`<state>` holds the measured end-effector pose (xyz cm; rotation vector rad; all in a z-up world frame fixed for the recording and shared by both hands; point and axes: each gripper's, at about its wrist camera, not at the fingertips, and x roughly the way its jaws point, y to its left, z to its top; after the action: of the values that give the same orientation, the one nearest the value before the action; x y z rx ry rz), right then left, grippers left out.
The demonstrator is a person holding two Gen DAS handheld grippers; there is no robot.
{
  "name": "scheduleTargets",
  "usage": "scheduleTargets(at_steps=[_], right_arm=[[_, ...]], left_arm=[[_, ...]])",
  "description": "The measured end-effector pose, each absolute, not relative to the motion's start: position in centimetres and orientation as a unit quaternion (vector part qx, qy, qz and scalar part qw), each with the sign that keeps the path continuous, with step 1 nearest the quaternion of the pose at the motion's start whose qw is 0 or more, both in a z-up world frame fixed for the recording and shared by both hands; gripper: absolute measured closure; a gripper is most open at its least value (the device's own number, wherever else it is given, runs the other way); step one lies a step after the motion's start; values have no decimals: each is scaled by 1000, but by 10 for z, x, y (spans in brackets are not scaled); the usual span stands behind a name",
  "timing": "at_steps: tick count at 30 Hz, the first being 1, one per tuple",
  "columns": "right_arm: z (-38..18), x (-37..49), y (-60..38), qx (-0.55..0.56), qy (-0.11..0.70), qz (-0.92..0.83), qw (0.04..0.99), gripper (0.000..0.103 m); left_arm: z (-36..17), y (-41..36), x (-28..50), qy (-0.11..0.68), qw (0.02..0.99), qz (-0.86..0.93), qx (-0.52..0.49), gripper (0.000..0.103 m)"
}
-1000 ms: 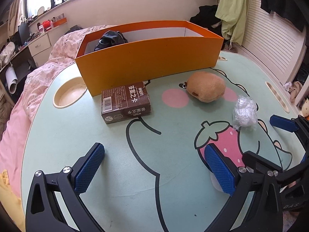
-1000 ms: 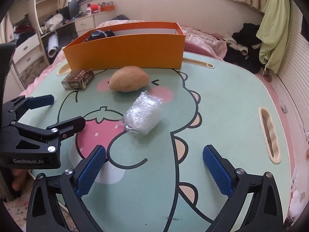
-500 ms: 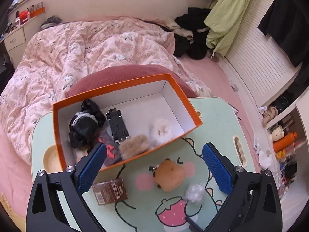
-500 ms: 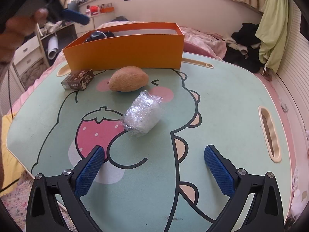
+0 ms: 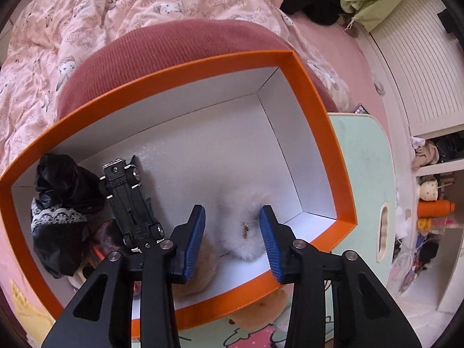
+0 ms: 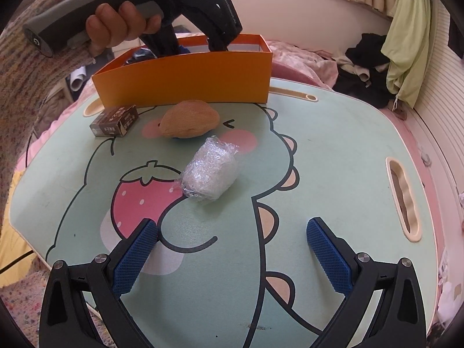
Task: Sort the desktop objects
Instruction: 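Reach into the orange box and grasp the white fluffy pompom with the left gripper, then carry the white pompom out and set it beside the brown carton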
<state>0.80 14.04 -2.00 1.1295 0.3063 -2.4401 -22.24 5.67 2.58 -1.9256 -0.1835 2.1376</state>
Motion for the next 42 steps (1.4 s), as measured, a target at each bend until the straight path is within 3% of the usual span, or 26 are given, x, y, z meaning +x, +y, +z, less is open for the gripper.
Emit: scheduleTargets(at_steps=[9,12,13,14,21,25,31,42], right_arm=[[-20,7,140,408,111,-880,217,0],[-20,7,141,408,111,-880,217,0],[-20,7,141,408,111,-880,217,0],[-21,7,141,408,111,-880,217,0],[-21,7,141,408,111,-880,217,0],[-21,7,141,408,112,-880,217,0],[-21,7,141,408,111,-880,217,0],[-20,8,141,408,111,-880,216,0]], left_arm=[[15,52,-224,-136,166,700,-681,62],[19,58,-219,-116,165,709,-676,63],[20,61,-217,-113,173,708,-675,75],[20,63,-216,-120,185,702,-677,79],[38,53,-214,-125,182,728,-649,79],[81,41,-195,-84,170,778,-599,79],[125,28,-127,-45,241,810,-532,78],[55,28,-69,89,156,830,-528,77]])
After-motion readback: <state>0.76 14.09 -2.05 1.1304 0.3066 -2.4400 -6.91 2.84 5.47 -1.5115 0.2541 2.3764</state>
